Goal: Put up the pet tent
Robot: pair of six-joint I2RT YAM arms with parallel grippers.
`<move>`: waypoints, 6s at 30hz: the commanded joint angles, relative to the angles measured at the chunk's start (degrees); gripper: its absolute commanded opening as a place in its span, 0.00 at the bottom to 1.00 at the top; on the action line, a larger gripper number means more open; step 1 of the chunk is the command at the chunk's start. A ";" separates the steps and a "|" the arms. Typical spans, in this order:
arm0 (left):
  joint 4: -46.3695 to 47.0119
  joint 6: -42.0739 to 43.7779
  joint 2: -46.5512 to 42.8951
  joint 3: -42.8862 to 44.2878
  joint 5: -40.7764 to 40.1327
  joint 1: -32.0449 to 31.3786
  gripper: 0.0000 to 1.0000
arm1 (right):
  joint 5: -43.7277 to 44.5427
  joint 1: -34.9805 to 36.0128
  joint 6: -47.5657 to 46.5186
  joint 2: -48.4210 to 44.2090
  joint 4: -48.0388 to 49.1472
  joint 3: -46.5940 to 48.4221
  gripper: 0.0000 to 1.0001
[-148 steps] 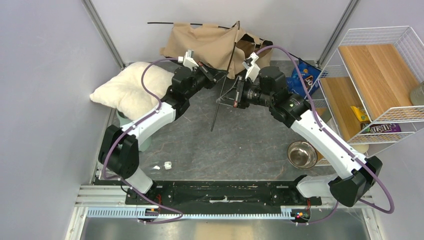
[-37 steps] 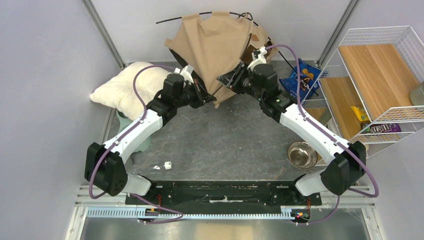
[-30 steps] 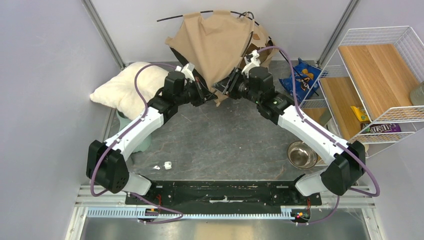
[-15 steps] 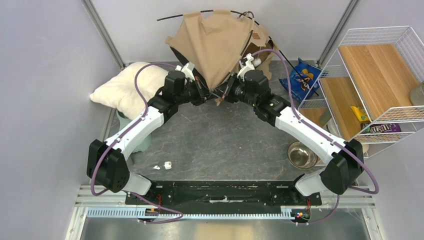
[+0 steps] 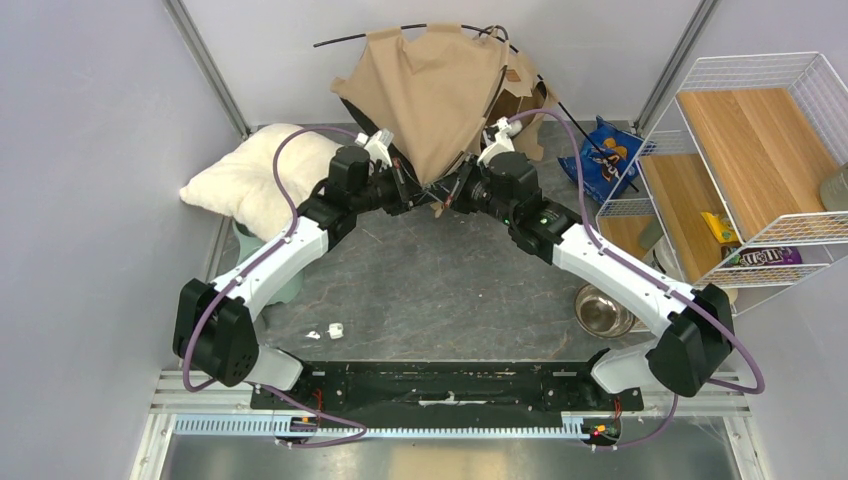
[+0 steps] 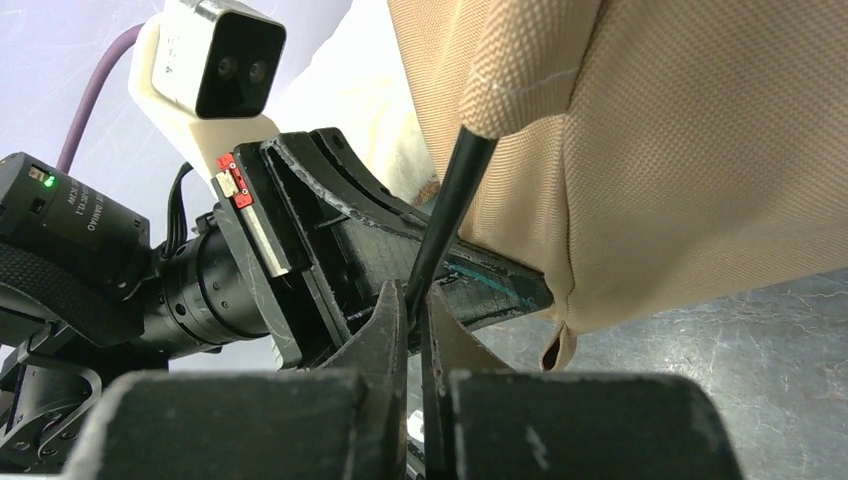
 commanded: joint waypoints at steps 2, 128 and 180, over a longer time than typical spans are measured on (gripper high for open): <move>-8.60 6.11 -1.28 -2.94 0.78 2.22 0.02 | 14.59 -3.38 -2.90 -4.51 6.07 -0.79 0.00; -18.73 20.54 6.40 -2.51 -1.28 2.95 0.02 | 38.97 -7.74 5.43 5.77 30.11 8.97 0.00; -16.80 -0.16 3.18 5.47 2.30 3.05 0.02 | 31.87 0.88 -10.52 1.15 30.89 -5.05 0.00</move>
